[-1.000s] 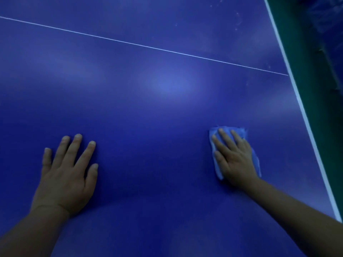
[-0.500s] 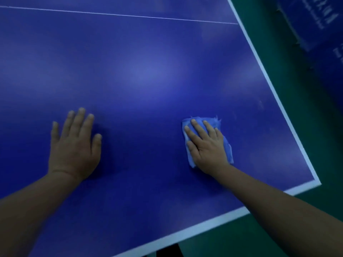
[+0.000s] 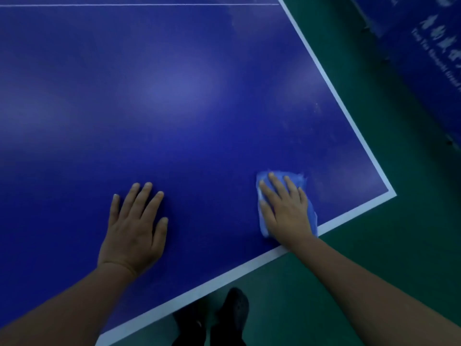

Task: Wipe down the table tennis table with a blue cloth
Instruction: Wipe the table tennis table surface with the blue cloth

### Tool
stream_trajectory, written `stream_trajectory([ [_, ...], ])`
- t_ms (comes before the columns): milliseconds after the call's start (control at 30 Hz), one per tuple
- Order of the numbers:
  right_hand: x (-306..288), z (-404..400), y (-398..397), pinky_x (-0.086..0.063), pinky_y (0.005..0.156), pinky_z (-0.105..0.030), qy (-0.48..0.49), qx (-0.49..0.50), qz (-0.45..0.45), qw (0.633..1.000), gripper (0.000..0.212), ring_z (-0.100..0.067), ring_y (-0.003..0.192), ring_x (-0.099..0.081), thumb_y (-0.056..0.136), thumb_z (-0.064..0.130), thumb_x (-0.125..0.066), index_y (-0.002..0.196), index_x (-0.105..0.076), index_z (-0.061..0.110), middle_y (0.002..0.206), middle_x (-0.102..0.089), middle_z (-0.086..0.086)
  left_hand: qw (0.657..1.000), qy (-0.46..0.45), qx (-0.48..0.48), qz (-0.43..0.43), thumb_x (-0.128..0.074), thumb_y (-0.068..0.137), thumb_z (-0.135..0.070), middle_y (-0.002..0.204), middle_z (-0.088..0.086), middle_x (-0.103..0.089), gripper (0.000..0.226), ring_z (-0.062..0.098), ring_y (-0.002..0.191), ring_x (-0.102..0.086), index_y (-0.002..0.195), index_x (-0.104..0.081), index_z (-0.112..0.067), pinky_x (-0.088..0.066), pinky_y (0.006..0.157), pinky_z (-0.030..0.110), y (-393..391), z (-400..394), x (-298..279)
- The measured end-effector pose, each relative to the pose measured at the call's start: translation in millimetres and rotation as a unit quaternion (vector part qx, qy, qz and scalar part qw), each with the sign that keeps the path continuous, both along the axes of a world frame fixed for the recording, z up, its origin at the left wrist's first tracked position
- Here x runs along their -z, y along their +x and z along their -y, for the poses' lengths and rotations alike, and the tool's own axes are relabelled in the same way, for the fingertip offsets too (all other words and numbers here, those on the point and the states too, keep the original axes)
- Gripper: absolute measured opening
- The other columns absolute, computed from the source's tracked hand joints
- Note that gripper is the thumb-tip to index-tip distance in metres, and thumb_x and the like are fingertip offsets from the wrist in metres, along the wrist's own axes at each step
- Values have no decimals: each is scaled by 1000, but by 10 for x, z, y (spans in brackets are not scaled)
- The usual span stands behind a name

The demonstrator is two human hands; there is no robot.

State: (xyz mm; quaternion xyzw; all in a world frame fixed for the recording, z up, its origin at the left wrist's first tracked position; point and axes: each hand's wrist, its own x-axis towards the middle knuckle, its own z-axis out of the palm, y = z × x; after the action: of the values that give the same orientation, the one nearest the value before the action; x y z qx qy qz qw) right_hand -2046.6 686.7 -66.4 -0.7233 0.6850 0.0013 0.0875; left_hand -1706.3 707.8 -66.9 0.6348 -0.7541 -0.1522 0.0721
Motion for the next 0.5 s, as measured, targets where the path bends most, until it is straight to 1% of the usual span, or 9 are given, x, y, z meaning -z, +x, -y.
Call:
stream_trajectory([
  [67, -2, 340, 225, -13, 120, -55, -7, 102, 12, 995, 49, -25, 152, -14, 103, 47, -33, 150, -39, 35, 164, -22, 11, 1000, 1, 2, -7, -24, 95, -46, 160, 12, -30, 66, 25, 151, -15, 147, -44, -10, -5, 122, 52, 0, -2, -13],
  [100, 7, 450, 391, -12, 120, -55, -3, 124, 14, 992, 49, -25, 152, -13, 103, 46, -34, 151, -37, 37, 165, -20, 11, 1000, 3, 1, -9, -24, 95, -46, 160, 12, -29, 67, 25, 151, -14, 147, -44, -10, -4, 123, 52, 5, 2, -17],
  [133, 19, 473, 560, -12, 120, -56, 1, 107, 13, 994, 50, -26, 152, -13, 103, 46, -34, 152, -35, 38, 165, -20, 11, 1000, 4, 0, -10, -24, 95, -47, 160, 12, -29, 67, 25, 152, -14, 147, -44, -10, -4, 123, 52, 10, 0, -18],
  [200, 72, 205, 802, -17, 118, -59, -5, -27, 17, 999, 49, -29, 151, -18, 102, 47, -31, 151, -36, 40, 164, -23, 10, 1000, 3, -2, -12, -24, 95, -47, 160, 12, -29, 67, 25, 152, -14, 147, -45, -10, -4, 123, 52, 14, 0, -13],
  [267, 100, -347, 722, -18, 118, -58, 2, -181, 15, 983, 46, -29, 151, -20, 104, 47, -32, 149, -38, 40, 164, -24, 11, 1000, 0, -4, -16, -24, 95, -46, 159, 13, -30, 67, 26, 151, -15, 146, -45, -9, -4, 122, 53, 4, 5, -6],
  [333, 79, -679, 339, -17, 119, -55, 13, -234, 21, 972, 45, -27, 151, -21, 104, 48, -35, 149, -39, 40, 164, -24, 11, 1000, 0, -3, -15, -24, 95, -45, 159, 14, -31, 67, 27, 151, -16, 146, -46, -8, -5, 122, 53, -1, 15, -5],
  [400, 25, -626, -67, -25, 116, -57, 15, -214, -21, 977, 48, -29, 150, -26, 104, 49, -30, 150, -37, 38, 163, -28, 8, 1000, 1, -2, -12, -24, 95, -45, 159, 14, -30, 66, 27, 151, -16, 146, -46, -8, -4, 122, 53, -13, 11, -6],
  [433, 4, -502, -211, -27, 115, -59, 19, -175, -41, 984, 51, -30, 149, -27, 104, 50, -26, 151, -36, 35, 162, -29, 6, 1000, 1, -3, -10, -24, 95, -45, 159, 14, -30, 66, 27, 151, -16, 146, -45, -8, -4, 122, 52, -12, 10, -10],
  [500, -29, -178, -340, -18, 120, -57, 38, -40, -47, 997, 58, -27, 152, -17, 101, 51, -19, 155, -30, 33, 164, -22, 6, 1000, 3, -3, -8, -23, 95, -45, 159, 14, -30, 67, 27, 151, -16, 147, -45, -8, -3, 122, 52, -16, 11, -21],
])
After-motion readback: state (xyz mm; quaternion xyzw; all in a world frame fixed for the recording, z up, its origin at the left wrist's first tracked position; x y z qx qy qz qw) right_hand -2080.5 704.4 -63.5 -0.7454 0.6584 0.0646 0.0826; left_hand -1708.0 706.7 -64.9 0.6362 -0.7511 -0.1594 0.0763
